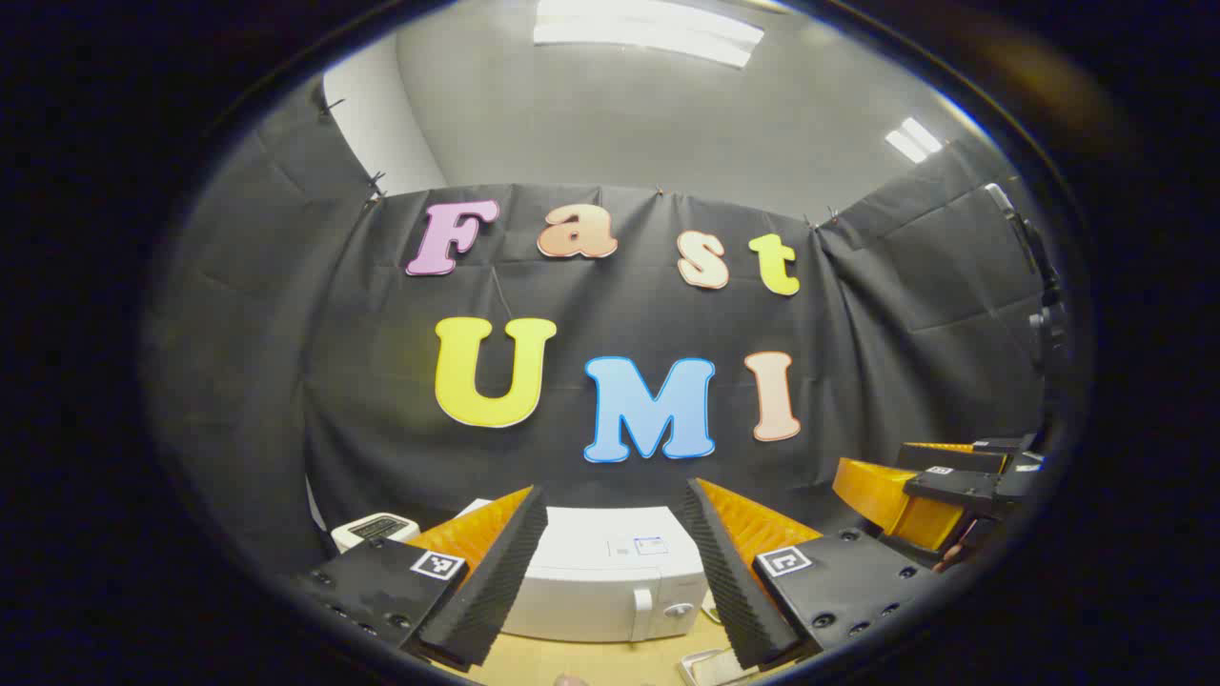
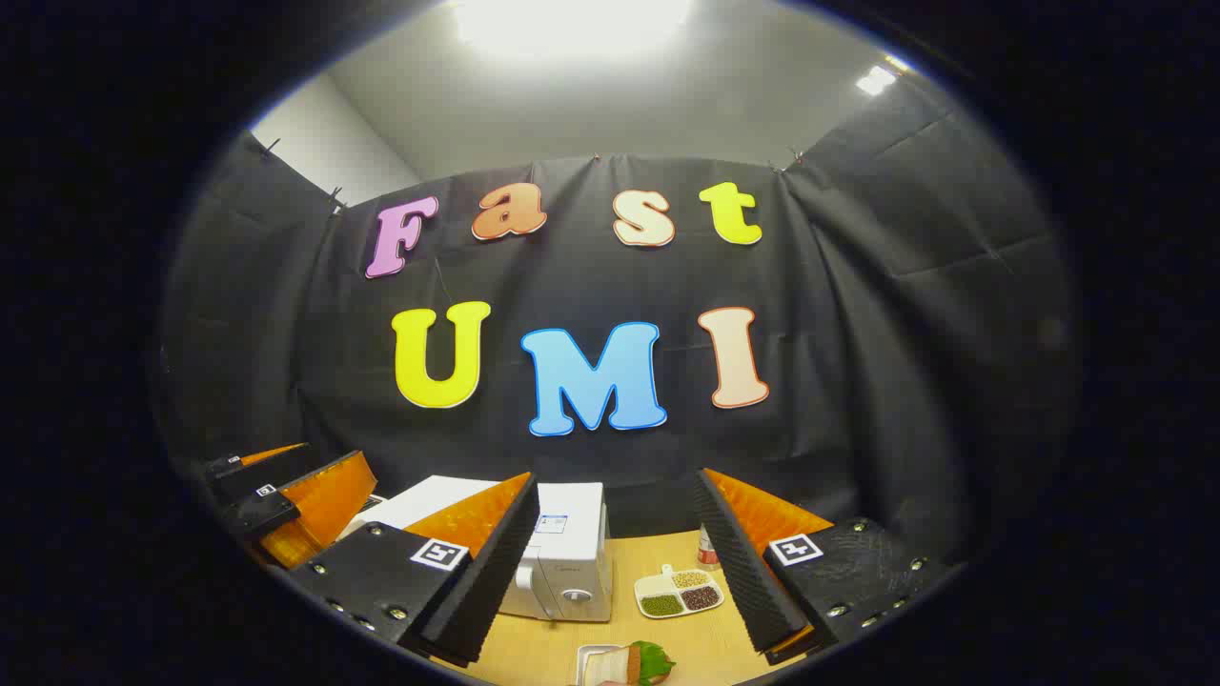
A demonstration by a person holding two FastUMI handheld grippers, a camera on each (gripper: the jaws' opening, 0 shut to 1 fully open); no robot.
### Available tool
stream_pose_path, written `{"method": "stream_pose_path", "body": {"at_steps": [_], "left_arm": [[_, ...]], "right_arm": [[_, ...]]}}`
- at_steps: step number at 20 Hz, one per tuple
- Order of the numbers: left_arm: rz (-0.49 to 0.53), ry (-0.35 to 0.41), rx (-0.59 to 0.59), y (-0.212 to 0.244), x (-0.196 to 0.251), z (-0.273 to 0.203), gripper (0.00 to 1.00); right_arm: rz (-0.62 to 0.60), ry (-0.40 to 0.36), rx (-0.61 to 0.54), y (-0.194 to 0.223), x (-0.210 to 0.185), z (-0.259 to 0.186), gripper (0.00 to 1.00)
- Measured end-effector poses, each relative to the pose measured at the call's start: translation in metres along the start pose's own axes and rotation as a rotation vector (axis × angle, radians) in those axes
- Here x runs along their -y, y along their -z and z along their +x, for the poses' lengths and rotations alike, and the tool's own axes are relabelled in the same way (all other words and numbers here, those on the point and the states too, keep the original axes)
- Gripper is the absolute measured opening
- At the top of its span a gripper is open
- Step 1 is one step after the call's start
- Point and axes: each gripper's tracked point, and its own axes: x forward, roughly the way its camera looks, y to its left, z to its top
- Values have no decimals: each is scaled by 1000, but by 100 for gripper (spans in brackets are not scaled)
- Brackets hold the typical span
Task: Open the microwave oven with the left hand, put the food in, and close the microwave oven.
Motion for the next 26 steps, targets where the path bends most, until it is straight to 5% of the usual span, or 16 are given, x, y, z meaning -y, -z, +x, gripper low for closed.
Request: {"method": "stream_pose_path", "body": {"at_steps": [15,26], "left_arm": [[14,-15,-25,15,-1,21,95],[13,-4,-120,89,7,53,95]], "right_arm": [[-28,1,-17,3,10,5,99],[-72,19,-74,25,27,11,99]]}}
